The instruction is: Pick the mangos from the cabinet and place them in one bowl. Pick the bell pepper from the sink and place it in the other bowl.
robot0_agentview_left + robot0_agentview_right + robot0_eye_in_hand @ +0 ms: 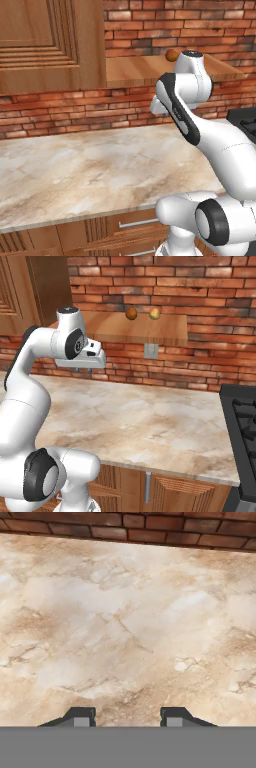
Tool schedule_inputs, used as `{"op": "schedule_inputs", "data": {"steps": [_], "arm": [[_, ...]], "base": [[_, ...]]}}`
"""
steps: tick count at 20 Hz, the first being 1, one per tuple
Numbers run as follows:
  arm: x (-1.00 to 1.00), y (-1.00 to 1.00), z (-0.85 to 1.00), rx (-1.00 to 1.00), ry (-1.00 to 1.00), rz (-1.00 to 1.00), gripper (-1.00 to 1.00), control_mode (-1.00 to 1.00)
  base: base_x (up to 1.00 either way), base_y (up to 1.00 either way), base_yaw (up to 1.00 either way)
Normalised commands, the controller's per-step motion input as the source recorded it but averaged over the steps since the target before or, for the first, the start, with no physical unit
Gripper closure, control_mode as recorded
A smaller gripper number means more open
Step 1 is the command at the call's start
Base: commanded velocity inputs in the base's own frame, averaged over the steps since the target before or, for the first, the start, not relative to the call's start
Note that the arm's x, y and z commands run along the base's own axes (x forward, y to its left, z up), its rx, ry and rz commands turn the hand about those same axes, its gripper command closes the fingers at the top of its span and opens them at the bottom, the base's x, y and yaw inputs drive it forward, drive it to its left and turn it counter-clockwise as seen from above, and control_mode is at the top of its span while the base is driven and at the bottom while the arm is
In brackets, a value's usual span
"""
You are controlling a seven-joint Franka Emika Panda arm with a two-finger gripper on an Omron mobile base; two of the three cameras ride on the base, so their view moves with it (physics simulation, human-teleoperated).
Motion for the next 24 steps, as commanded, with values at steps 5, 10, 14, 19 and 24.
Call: {"op": "schedule_inputs", "data": {"steps": [5,10,14,19,24], "arm": [[-0.11,0.1,0.0,0.0,-0.02,0.0,-1.0,-1.0],[-0.18,-0.03,0.08,0.0,-0.13,-0.07,-1.0,-1.0],[-0.11,-0.12,0.12,0.0,-0.07,-0.2,-1.0,-1.0],[-0.08,-0.16,0.27,0.0,-0.05,-0.17,-1.0,-1.0],[-0.08,-0.11,0.47,-0.04,-0.17,-0.12,-1.0,-1.0]], "base": [[0.0,0.0,0.0],[0.0,0.0,0.0],[0.0,0.0,0.0],[0.0,0.0,0.0],[0.0,0.0,0.0]]}}
